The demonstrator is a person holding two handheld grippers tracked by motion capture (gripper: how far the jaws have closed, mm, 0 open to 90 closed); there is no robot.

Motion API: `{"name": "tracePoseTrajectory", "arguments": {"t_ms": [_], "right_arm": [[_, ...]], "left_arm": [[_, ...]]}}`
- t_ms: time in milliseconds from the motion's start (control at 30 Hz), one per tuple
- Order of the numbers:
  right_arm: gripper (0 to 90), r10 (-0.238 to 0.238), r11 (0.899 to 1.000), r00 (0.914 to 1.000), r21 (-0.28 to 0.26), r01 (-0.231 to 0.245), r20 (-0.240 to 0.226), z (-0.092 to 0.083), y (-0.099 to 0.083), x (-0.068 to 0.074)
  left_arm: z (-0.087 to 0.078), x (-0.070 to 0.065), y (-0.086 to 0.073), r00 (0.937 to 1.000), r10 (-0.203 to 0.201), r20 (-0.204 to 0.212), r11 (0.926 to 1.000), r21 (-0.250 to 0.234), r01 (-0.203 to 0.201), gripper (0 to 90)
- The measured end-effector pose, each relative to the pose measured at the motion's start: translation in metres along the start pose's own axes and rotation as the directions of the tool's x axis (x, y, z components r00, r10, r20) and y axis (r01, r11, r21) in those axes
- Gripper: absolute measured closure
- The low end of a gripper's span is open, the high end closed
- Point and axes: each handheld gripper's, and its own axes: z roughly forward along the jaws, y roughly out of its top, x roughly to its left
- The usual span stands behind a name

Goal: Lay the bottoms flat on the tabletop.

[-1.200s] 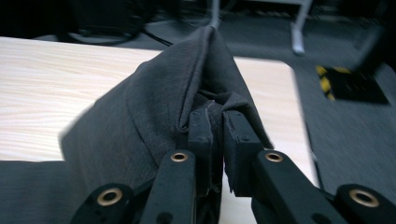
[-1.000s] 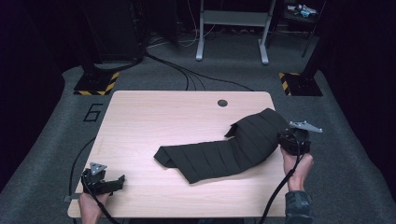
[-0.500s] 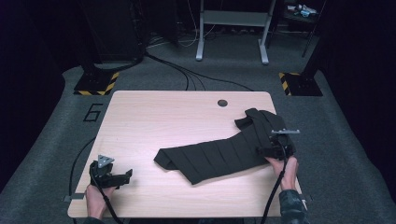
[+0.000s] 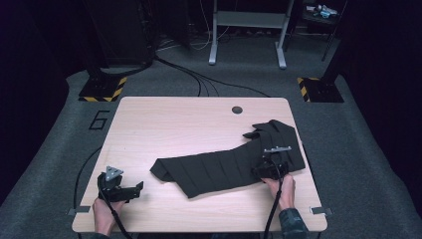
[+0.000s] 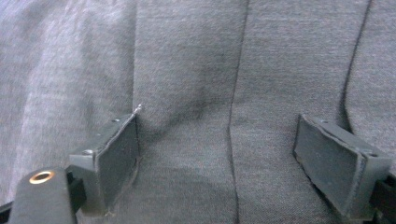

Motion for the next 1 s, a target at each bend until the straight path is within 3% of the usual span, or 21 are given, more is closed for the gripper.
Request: {"name": "tracePoseTrajectory", "arguments": {"t_ms": [200, 367, 467, 600, 667, 767, 867, 900, 1000], "right_arm": [[13.7, -0.054, 0.998, 0.9978, -0.014, 0.054, -0.039, 0.001, -0.008, 0.044], [16.2, -0.111, 0.994, 0.9892, -0.025, 0.109, -0.096, -0.005, -0.008, 0.065], [14.6, -0.104, 0.988, 0.9913, -0.121, 0.094, -0.081, -0.023, -0.003, 0.056], [13.5, -0.048, 0.987, 0.9987, -0.156, 0.045, -0.016, -0.033, 0.008, 0.025], [11.8, -0.013, 0.994, 0.9996, -0.111, 0.016, 0.026, -0.027, 0.011, 0.007], [10.9, -0.002, 0.998, 0.9993, -0.062, 0.005, 0.038, -0.014, 0.008, -0.009], [10.0, -0.026, 1.0, 0.9984, 0.002, 0.025, 0.051, 0.001, -0.002, -0.01], [10.1, -0.027, 1.0, 0.9981, -0.012, 0.028, 0.056, 0.001, -0.004, -0.01], [10.0, -0.032, 0.999, 0.9974, -0.026, 0.034, 0.065, 0.001, -0.009, -0.005]], "left_arm": [[-0.002, -0.007, 0.005, 0.9998, 0.008, 0.019, 0.9998, -0.02, -0.008, 0.3], [-0.003, -0.014, 0.014, 0.9987, 0.019, 0.048, 0.9992, -0.035, -0.018, 0.3], [-0.001, -0.018, 0.02, 0.9973, 0.032, 0.065, 0.999, -0.034, -0.03, 0.3], [0.007, -0.028, 0.032, 0.9956, 0.059, 0.072, 0.9974, -0.044, -0.056, 0.3], [0.015, -0.033, 0.036, 0.9937, 0.075, 0.083, 0.997, -0.026, -0.073, 0.9], [0.029, -0.04, 0.038, 0.9915, 0.094, 0.09, 0.9954, 0.009, -0.095, 1.1], [0.04, -0.045, 0.037, 0.989, 0.119, 0.088, 0.9909, 0.053, -0.124, 1.1], [0.043, -0.046, 0.035, 0.9866, 0.134, 0.092, 0.9869, 0.078, -0.142, 1.0], [0.049, -0.044, 0.028, 0.9867, 0.128, 0.1, 0.9853, 0.101, -0.138, 1.0]]}}
